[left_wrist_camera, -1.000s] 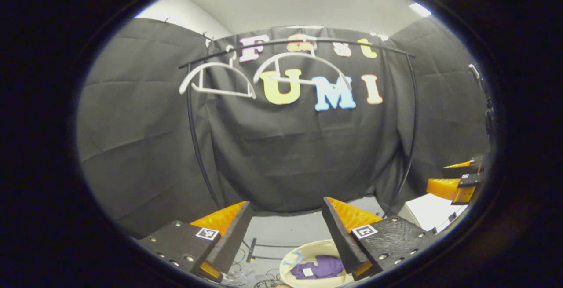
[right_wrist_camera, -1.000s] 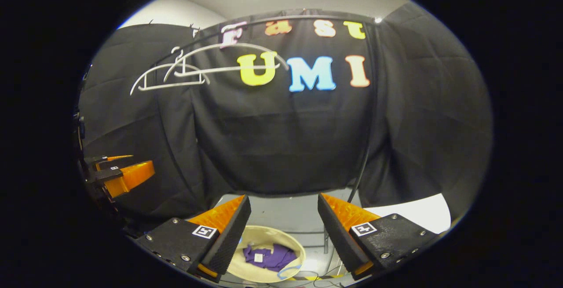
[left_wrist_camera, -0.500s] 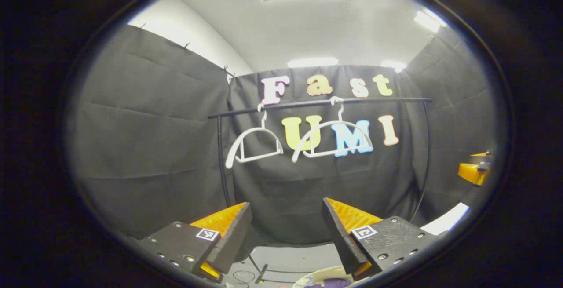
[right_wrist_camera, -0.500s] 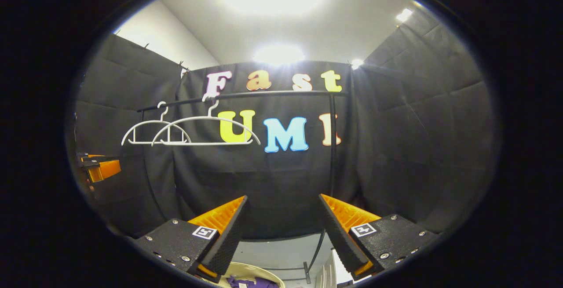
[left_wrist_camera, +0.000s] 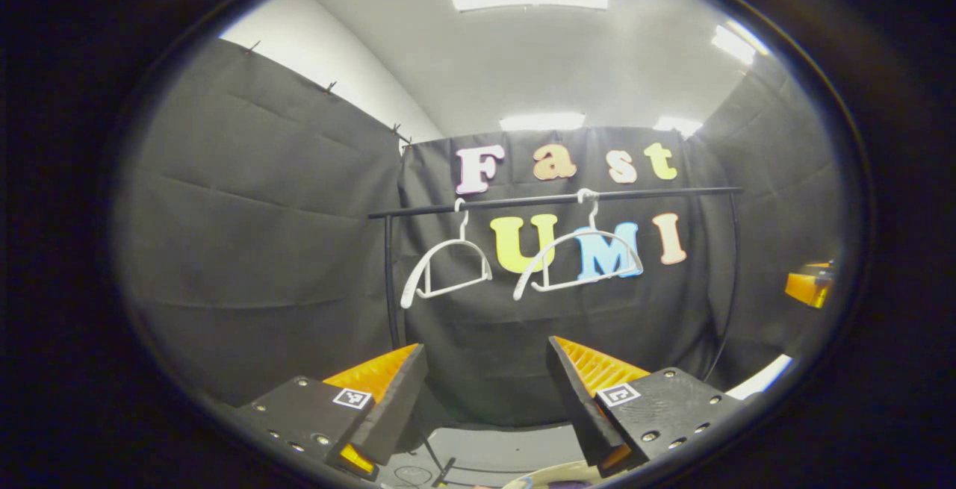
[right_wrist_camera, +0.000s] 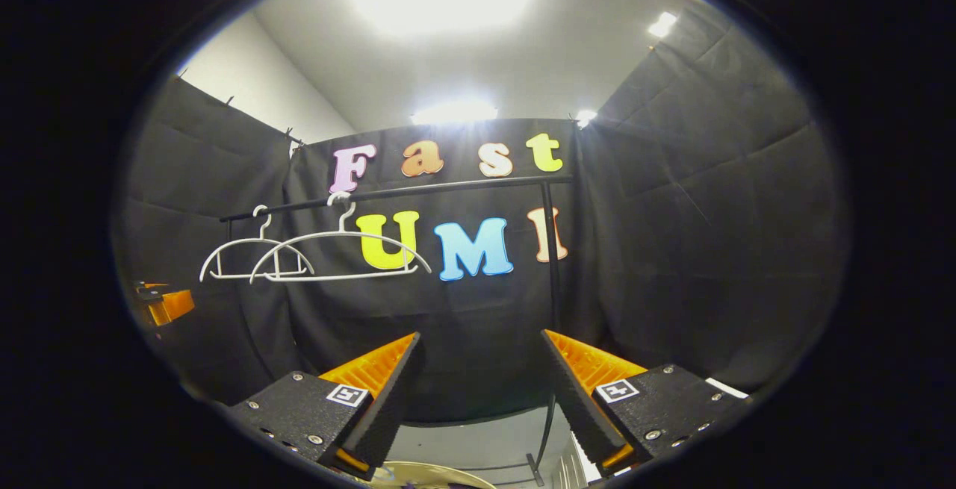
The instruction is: Grasp the clothes on the hanger with both hands and then place them into the laundry hamper below.
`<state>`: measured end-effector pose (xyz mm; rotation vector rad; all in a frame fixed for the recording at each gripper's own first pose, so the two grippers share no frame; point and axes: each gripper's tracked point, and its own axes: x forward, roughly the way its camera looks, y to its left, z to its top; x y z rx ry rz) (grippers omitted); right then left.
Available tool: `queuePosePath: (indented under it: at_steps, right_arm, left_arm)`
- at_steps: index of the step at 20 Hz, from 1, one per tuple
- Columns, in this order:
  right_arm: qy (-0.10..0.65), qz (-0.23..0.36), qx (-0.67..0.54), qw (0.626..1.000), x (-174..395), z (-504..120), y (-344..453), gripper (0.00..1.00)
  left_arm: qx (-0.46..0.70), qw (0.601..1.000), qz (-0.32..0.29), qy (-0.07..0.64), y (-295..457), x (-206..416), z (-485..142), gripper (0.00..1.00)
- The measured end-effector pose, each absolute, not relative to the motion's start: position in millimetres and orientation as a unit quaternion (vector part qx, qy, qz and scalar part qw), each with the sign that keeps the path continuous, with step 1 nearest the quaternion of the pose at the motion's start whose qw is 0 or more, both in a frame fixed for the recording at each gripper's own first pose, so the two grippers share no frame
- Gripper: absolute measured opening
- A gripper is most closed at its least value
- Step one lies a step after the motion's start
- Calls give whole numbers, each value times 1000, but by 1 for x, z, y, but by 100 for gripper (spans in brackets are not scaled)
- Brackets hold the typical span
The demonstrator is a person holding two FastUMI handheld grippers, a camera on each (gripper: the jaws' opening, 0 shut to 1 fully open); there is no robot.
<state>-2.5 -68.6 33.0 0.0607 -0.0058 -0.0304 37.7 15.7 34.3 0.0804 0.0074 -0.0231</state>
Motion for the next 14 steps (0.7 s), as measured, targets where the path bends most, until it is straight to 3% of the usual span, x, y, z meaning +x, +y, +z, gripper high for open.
queuePosePath:
  at_steps: [1,2,3,7,8,9,11,14]
  right_arm:
    - [-3,-19,32,999,-2,34,-71,91]
    - [-3,-22,33,999,-1,33,-72,95]
    - [-2,-25,32,999,-1,33,-73,91]
    - [0,-33,36,999,2,32,-75,95]
    - [0,-34,35,999,3,31,-74,91]
    - [1,-35,34,999,4,30,-75,91]
    - [13,-38,32,999,5,24,-75,99]
    - [19,-41,31,998,7,22,-73,95]
  left_arm:
    - [39,999,-10,2,18,38,35,99]
    - [39,999,-9,2,20,38,35,99]
    - [40,999,-7,3,23,39,35,93]
    - [47,999,1,-4,31,43,39,93]
    - [49,999,1,-6,32,44,40,93]
    - [49,999,2,-8,33,44,41,99]
    - [47,999,2,-10,34,46,41,99]
    - [41,999,4,-12,39,47,41,99]
